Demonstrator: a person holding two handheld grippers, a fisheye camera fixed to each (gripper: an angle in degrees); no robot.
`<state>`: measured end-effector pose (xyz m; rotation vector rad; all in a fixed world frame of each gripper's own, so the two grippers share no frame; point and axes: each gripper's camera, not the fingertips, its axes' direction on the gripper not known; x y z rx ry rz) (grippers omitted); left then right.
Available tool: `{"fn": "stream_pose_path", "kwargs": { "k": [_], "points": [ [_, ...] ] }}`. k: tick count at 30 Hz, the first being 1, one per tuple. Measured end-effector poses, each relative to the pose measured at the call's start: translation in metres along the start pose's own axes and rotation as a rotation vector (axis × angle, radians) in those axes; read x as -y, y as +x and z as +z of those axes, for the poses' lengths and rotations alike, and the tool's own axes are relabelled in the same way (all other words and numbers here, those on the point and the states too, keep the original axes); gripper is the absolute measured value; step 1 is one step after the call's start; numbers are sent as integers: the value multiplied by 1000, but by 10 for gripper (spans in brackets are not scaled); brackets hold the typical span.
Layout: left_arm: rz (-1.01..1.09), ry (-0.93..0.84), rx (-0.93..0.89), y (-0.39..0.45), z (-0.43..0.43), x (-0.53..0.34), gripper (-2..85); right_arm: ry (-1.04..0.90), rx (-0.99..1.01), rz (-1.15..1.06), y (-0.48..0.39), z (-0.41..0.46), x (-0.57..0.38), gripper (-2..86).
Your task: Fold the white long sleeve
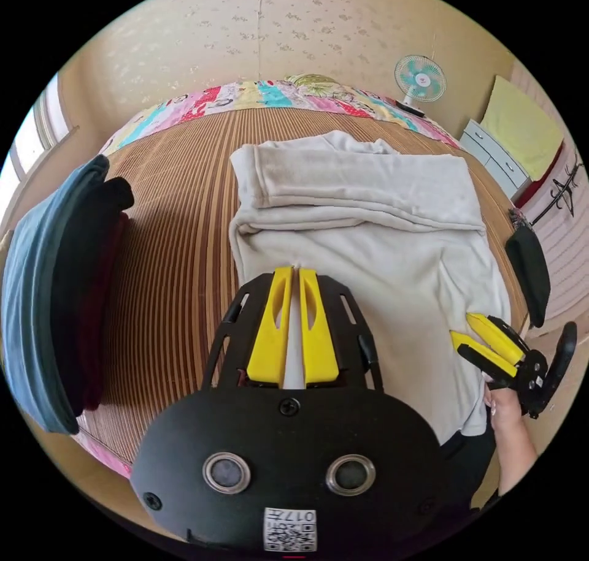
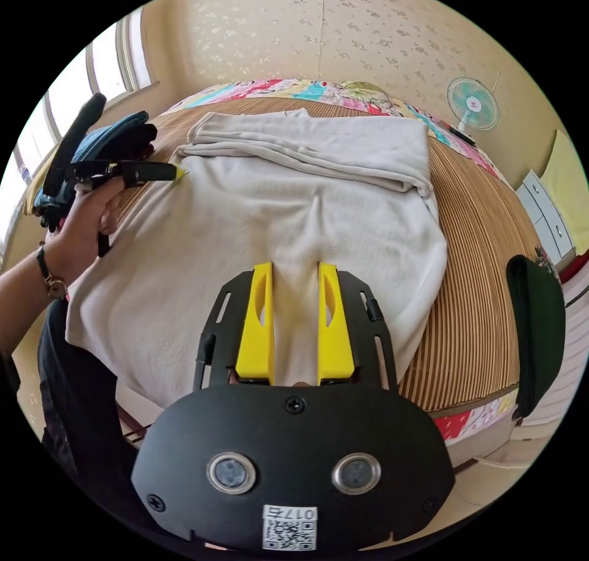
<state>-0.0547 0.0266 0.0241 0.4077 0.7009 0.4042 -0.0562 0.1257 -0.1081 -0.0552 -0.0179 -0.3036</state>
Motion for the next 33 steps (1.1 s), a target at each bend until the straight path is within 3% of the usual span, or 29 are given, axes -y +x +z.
{"fn": "stream_pose_path", "kwargs": {
  "k": [4,7,10,18,25,28,33],
  "points": [
    [-42,198,-106,-29,-74,-73,-3,3,-85,-51,-23,3,4,111],
    [-18,238,-81,-32,-113,-114,22,0,-68,-23,-22,3,10,110],
    [-105,176,-24,-36,-132,-143,71,2,-70,-31,-27,0,15,108],
    [-175,-93,-142,-58,-117,-175,114,-1,-81,-34,-33,-10,29,103],
    [-148,-181,-192,-68,-120,-161,67,-230,50,-22,-12,-60,47,100],
    [-149,-184,-193,-69,-126,-152,54,-131,72,21,-3,-107,22,106],
    [-137,-193,-170,-63,-138,-136,42,-193,139,92,-7,-147,-12,130]
  ]
}}
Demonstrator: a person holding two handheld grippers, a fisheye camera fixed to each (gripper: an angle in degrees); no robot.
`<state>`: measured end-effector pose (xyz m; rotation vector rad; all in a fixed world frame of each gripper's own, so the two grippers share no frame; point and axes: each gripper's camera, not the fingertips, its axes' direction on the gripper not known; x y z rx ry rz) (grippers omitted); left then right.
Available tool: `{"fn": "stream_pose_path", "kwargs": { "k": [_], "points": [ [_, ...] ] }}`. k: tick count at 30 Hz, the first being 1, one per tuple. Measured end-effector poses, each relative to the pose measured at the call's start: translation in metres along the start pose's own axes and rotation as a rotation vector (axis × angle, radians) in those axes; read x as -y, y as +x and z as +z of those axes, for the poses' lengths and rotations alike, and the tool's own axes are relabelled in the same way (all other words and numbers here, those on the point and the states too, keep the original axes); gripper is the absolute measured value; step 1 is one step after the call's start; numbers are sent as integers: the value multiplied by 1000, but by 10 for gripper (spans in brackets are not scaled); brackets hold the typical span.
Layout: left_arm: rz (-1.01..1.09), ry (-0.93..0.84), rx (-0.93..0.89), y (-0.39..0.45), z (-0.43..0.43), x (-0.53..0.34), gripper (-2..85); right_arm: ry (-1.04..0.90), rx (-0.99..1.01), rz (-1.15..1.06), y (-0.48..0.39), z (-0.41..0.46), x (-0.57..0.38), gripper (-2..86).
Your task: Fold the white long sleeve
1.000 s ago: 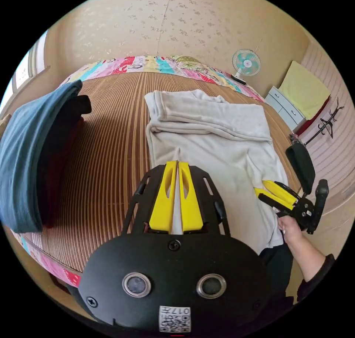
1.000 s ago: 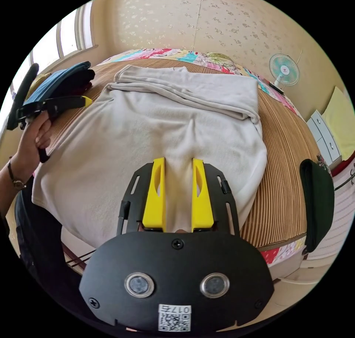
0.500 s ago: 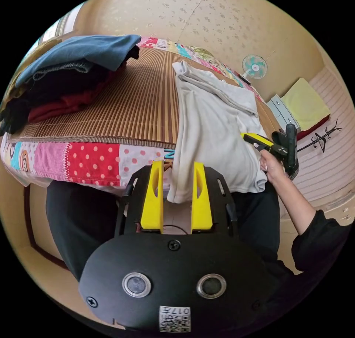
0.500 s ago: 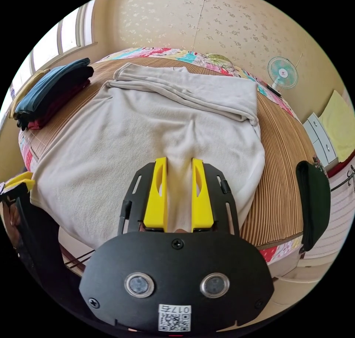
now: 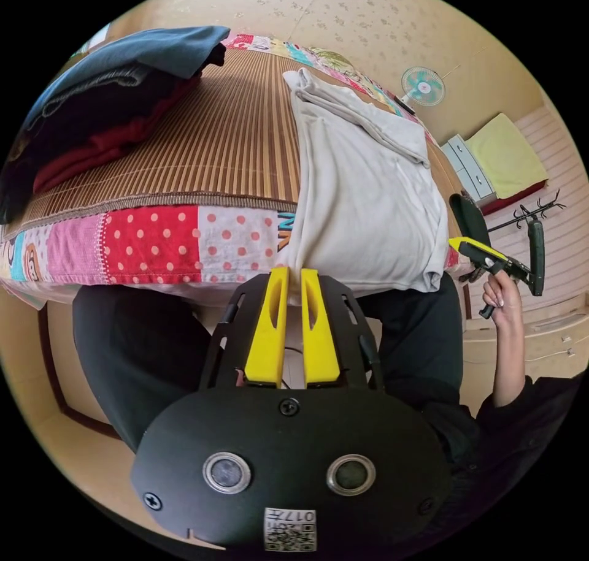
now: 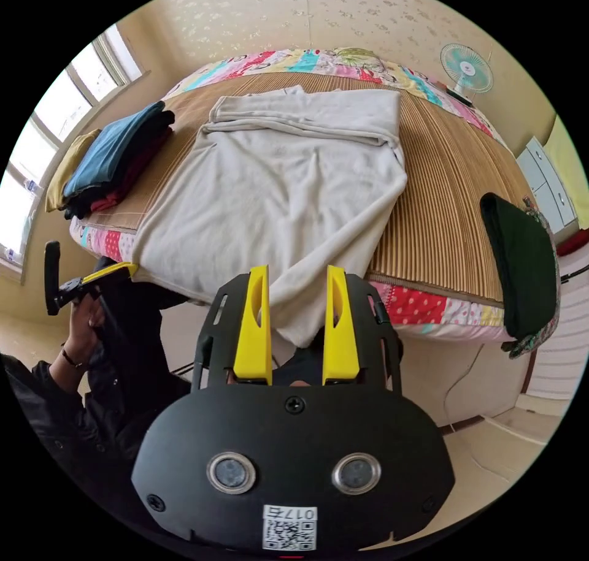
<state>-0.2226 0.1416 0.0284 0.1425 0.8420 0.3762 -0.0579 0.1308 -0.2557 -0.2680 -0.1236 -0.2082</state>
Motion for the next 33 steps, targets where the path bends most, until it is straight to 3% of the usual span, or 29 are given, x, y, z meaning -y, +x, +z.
{"fn": "stream_pose_path", "kwargs": {
  "k": [6,9,14,16,20,22,25,30,33],
  "points": [
    [-8,4,-22,-2,-18,10,40,-120,50,59,3,25,1,112],
    [-13,41,-113,-15,-44,16,38,-3,161,88,30,-20,-10,60],
    [103,108,-353,-36,-102,26,34,352,478,83,139,-142,-71,33],
    [84,66,-354,-50,-112,33,35,344,502,140,183,-157,-93,28],
    [71,-3,-426,-60,-108,34,35,123,420,387,246,-130,-138,16],
    [26,4,-522,-68,-109,30,33,153,503,394,251,-126,-151,12],
    [-35,27,-608,-78,-114,25,31,366,681,412,259,-143,-166,13],
    [-80,-14,-551,-83,-117,26,32,169,464,419,248,-131,-140,47],
    [-86,-6,-561,-82,-124,26,34,79,379,354,228,-119,-126,116]
  ]
}}
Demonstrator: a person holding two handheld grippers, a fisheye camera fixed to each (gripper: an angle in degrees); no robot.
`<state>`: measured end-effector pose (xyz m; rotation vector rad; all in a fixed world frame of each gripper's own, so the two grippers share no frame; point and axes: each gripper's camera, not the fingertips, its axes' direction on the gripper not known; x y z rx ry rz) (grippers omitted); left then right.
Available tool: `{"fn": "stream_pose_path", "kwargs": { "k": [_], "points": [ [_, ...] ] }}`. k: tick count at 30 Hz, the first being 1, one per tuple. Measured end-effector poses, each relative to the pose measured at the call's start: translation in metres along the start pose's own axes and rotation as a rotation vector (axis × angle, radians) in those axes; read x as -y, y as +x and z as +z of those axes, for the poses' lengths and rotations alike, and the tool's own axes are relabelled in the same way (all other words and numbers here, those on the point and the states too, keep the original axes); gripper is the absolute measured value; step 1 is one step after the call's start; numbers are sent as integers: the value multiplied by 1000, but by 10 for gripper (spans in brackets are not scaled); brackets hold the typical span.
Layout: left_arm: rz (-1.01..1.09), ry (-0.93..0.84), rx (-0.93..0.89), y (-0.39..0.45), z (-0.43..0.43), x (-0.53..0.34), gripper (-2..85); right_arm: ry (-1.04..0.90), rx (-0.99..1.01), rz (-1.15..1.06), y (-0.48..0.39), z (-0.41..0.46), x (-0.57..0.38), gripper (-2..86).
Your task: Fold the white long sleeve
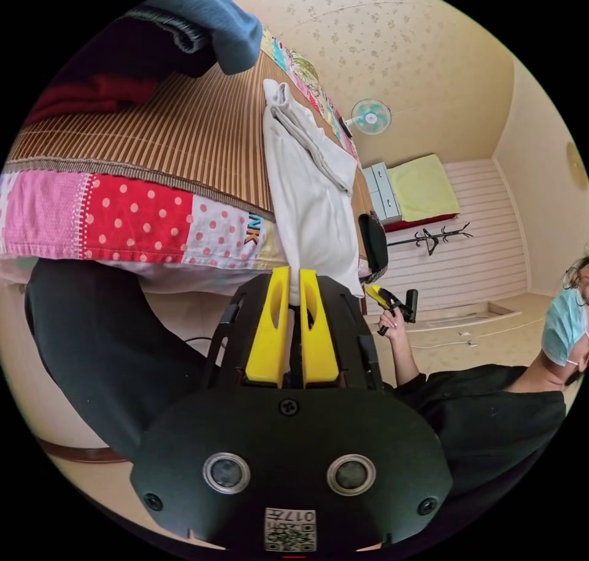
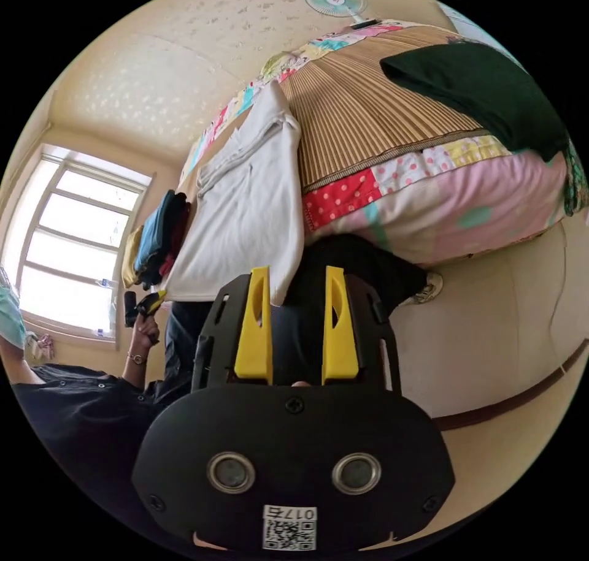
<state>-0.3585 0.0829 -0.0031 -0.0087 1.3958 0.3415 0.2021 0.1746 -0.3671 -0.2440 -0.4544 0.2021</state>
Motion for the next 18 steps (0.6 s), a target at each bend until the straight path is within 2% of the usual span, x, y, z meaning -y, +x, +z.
{"fn": "stream_pose_path", "kwargs": {
  "k": [2,4,7,10,12,15,17,18],
  "points": [
    [-8,4,5,1,-5,-1,35,-53,-30,-15,-10,12,-2,127],
    [-17,10,-3,2,-11,-3,35,-27,-101,-30,-19,8,-8,126],
    [-10,17,-29,1,-18,-5,35,-71,-143,-66,-24,-2,-12,96],
    [20,19,-69,4,-26,-4,34,-64,-17,-166,-27,-21,-19,44],
    [33,55,-189,3,-35,-4,32,7,44,-234,-28,-44,-27,36],
    [62,155,-373,3,-59,-6,29,210,336,-311,-18,-101,-39,29],
    [129,196,-446,12,-76,-7,28,386,572,-332,-1,-144,-47,27],
    [192,221,-494,20,-88,-8,27,424,621,-342,2,-154,-50,27]
  ]
}}
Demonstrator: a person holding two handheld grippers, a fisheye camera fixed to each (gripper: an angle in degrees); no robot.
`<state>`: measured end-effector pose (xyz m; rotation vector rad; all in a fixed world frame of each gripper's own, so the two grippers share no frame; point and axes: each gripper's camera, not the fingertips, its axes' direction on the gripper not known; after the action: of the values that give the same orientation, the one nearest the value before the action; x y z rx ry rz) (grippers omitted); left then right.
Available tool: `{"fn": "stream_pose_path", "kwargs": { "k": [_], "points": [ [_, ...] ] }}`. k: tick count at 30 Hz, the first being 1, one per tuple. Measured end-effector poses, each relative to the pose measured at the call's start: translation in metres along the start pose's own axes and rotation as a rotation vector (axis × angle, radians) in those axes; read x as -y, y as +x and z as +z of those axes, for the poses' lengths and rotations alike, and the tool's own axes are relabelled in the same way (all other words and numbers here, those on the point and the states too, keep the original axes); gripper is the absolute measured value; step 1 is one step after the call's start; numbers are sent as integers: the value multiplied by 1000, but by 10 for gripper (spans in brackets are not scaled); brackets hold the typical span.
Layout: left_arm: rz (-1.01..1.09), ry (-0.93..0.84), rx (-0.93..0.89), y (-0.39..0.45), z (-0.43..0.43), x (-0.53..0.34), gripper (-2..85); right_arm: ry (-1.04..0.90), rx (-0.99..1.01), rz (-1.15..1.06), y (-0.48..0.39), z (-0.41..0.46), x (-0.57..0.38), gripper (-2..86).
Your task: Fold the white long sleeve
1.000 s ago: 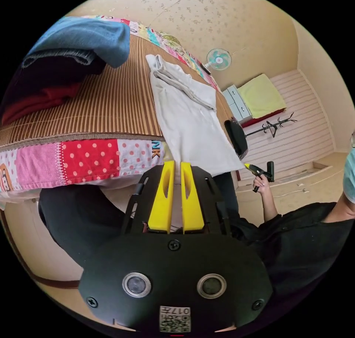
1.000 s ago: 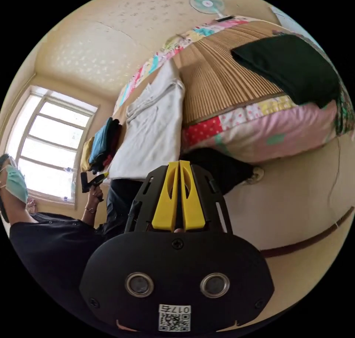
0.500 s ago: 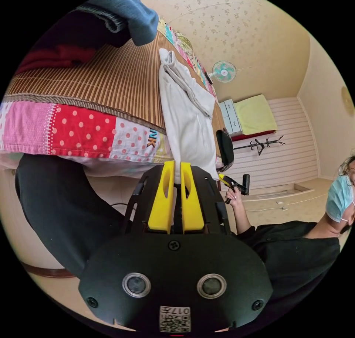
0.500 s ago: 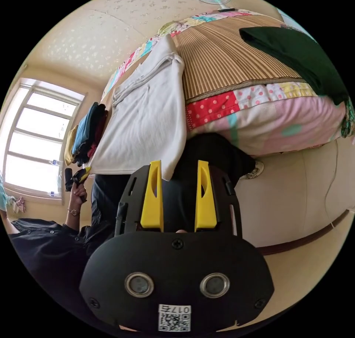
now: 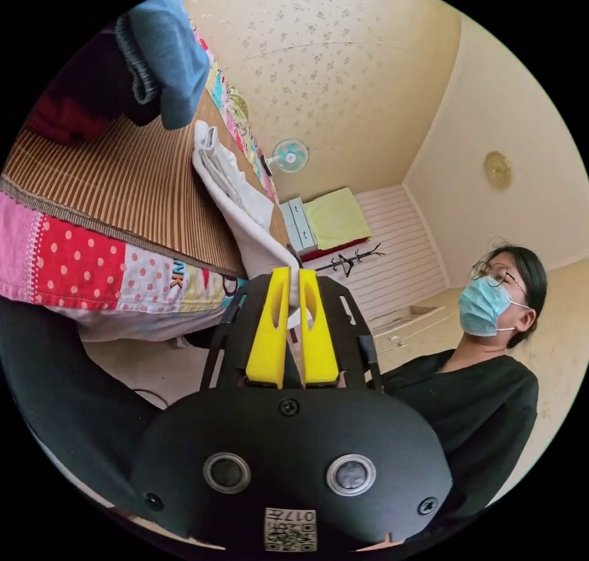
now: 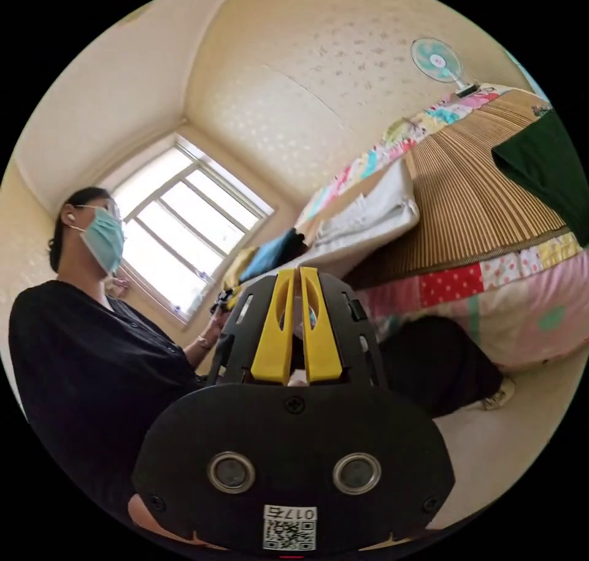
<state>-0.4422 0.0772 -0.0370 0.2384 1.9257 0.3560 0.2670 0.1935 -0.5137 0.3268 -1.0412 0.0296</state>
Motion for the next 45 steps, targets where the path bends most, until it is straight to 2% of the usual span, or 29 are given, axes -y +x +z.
{"fn": "stream_pose_path", "kwargs": {
  "k": [2,4,5,8,10,14,18,24,27,30,35,37,40,42,45],
  "points": [
    [112,50,-134,18,-13,2,26,141,177,-90,-13,-31,4,26],
    [179,105,-321,23,-27,2,27,223,258,-130,-18,-46,5,25],
    [179,114,-337,21,-28,1,27,255,254,-106,-14,-52,5,24],
    [21,139,-231,-6,-26,-6,26,213,90,94,21,-52,4,23],
    [-149,135,-66,-34,-17,-13,23,200,8,225,49,-48,1,22],
    [-137,202,-53,-42,-5,-2,22,336,146,396,99,-34,8,20],
    [-100,216,93,-28,25,63,26,345,135,381,115,-5,59,20],
    [-62,214,270,-50,105,173,40,321,-69,386,158,56,156,33],
    [-14,238,374,-58,136,194,113,267,-245,449,180,88,174,69],
    [52,221,518,-48,156,182,142,220,-346,338,160,118,173,116],
    [110,20,719,-59,202,134,136,-60,-665,75,118,196,148,122],
    [116,-95,768,-76,230,117,118,-109,-778,42,114,217,138,122],
    [77,-164,784,-92,251,108,99,-83,-931,54,114,232,122,122],
    [79,-145,782,-92,252,105,84,-60,-961,92,118,233,116,121],
    [74,-119,738,-91,244,102,42,-170,-883,153,140,246,111,99]
  ]
}}
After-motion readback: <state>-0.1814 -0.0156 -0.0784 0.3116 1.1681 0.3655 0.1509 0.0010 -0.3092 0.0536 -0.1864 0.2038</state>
